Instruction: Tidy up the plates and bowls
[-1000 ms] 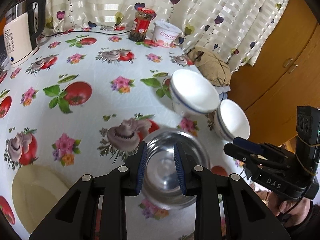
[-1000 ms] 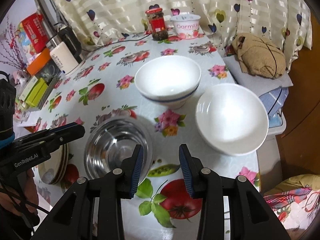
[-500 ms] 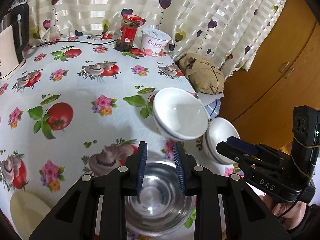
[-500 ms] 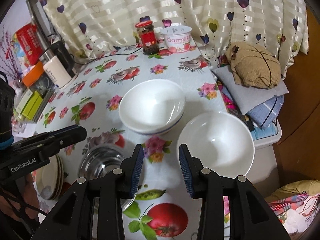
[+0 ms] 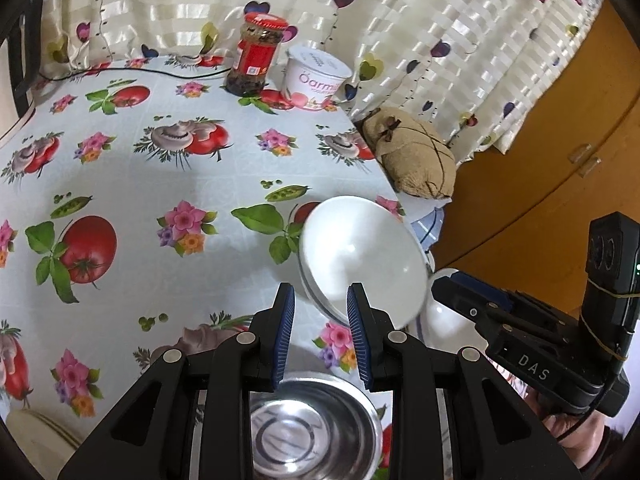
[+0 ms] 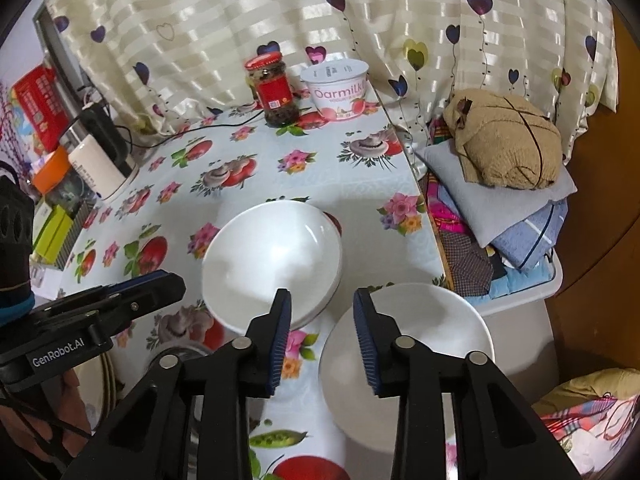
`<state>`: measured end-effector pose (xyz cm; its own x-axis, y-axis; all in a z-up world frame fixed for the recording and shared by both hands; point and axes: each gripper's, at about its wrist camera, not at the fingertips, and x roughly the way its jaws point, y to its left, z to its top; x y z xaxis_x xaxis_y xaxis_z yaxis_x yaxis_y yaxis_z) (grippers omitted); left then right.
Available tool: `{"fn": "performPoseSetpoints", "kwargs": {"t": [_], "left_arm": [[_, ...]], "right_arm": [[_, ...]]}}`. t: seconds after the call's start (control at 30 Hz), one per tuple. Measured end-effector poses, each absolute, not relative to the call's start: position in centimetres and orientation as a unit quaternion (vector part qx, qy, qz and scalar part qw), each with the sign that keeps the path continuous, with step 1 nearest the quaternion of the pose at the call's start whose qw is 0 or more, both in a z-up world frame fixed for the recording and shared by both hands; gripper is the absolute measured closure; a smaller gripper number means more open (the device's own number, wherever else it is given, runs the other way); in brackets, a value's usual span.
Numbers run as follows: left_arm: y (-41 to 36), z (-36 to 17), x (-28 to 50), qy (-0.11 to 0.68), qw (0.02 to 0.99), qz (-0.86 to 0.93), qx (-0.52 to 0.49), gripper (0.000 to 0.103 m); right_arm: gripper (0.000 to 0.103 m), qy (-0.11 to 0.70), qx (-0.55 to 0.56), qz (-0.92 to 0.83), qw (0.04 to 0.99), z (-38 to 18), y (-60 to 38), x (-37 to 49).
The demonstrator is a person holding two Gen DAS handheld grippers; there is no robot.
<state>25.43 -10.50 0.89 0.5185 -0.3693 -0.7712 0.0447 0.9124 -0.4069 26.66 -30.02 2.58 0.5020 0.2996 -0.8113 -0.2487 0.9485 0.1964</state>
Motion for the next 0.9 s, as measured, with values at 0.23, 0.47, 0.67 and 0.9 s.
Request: {"fn": "performPoseSetpoints", "kwargs": {"t": [0.23,0.47,0.67,0.9], "left_arm": [[-10.4,-0.3,26.3,0.484,0.848,-0.12,-0.181,0.075],[-11.0,-0.9,27.0,0.49,0.844,-0.126,-0.18,0.074],[-11.4,-1.2,27.3,0.493,0.842,-0.128,-0.175,0.079],[-11.8,-1.3,27.4,0.493,0.845,-0.124,-0.163,0.082]], "right_arm": [[0.079,0.487,0.03,0.16,0.858,1.1,-29.6,27.8],[0.082,0.493,0.031,0.16,0.855,0.4,-29.2,28.6],[0.085,0.497,0.031,0.157,0.853,0.0,-29.2,29.2],[0.085,0.497,0.033,0.156,0.853,-0.2,-29.2,29.5]]}}
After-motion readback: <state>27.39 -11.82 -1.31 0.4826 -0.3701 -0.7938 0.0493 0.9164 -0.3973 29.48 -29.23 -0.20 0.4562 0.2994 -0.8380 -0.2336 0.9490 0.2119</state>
